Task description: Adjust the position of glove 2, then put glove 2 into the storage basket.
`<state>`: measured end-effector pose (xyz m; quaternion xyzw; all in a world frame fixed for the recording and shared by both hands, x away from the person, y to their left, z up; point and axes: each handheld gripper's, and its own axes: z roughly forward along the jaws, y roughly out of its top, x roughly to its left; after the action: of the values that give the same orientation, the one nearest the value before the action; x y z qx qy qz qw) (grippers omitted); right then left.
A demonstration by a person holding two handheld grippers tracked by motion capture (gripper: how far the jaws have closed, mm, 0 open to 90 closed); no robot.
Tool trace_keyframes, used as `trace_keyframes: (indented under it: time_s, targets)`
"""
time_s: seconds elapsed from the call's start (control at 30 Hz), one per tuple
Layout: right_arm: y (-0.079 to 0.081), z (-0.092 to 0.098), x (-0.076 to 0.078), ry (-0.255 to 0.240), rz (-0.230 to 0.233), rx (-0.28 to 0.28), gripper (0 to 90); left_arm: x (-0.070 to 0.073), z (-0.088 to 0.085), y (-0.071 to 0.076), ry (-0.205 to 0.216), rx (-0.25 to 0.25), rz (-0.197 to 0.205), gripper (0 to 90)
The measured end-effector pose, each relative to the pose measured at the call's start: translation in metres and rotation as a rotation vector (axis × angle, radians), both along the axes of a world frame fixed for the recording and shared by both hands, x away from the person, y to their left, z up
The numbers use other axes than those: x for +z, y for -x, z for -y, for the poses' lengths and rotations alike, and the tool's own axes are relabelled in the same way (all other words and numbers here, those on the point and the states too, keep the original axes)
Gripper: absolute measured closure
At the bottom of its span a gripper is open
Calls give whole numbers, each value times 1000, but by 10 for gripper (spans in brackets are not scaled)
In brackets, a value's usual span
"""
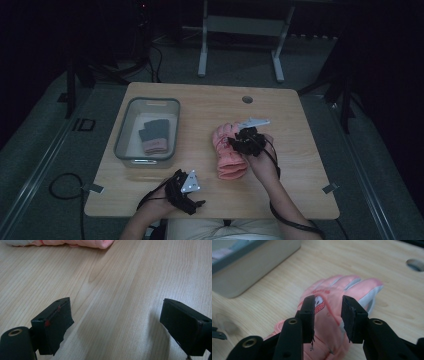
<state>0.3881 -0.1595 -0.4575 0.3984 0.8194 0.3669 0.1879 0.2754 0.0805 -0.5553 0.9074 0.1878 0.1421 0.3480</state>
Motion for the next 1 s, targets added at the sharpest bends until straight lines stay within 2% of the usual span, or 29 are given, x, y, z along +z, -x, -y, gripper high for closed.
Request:
trace_keyframes:
  time_s: [0.07, 0.1, 0.17, 0.2, 0.23, 0.27, 0.33, 0.4, 0.47, 0.53, 0.57, 0.63, 0.7, 0.77, 0.8, 0.87, 0.93, 0.97, 1.0]
  targets:
    - [0, 3, 6, -8, 16, 1, 611, 4, 3, 1, -1, 16, 21, 102]
    - [-1, 4, 8, -2, 25, 0, 600, 7, 4, 1, 12, 26, 28, 102]
    - [-4, 7, 11, -1, 33, -3, 592, 16, 7, 1, 69, 55, 31, 102]
    - [-5, 9, 12, 2, 35, -6, 588, 16, 7, 1, 69, 55, 31, 102]
    - [-7, 11, 13, 4, 35, -10, 583, 27, 9, 0, 115, 83, 49, 102]
    - [-7, 12, 13, -1, 30, -14, 581, 32, 10, -1, 136, 97, 53, 103]
    - [-8, 16, 13, -13, 25, -19, 565, 43, 13, -5, 156, 127, 64, 111]
    - [-9, 18, 10, -32, 17, -21, 533, 56, 18, -12, 195, 158, 58, 120]
    - [-12, 18, 5, -37, 5, -22, 515, 65, 22, -21, 209, 178, 24, 120]
    - [-17, 17, -1, -52, -15, -27, 510, 74, 27, -33, 198, 190, 6, 127]
    - [-19, 18, -4, -53, -10, -31, 511, 79, 29, -42, 194, 204, -7, 137]
    - [-22, 19, -12, -63, -36, -38, 507, 85, 31, -53, 213, 218, -24, 144]
    - [-22, 22, -22, -66, -71, -40, 499, 89, 33, -67, 214, 259, -17, 147]
    - [-22, 26, -31, -63, -101, -38, 488, 89, 34, -80, 220, 280, -40, 147]
    - [-22, 26, -31, -63, -101, -38, 488, 89, 34, -80, 220, 280, -40, 147]
    - [-23, 35, -46, -49, -160, -31, 479, 84, 38, -97, 207, 308, -93, 147]
    - [-25, 42, -53, -61, -186, -17, 474, 77, 42, -108, 213, 329, -144, 150]
    - [-25, 42, -53, -61, -186, -17, 474, 77, 42, -108, 213, 329, -144, 156]
    - [-27, 47, -55, -60, -207, -4, 470, 70, 46, -119, 198, 349, -185, 158]
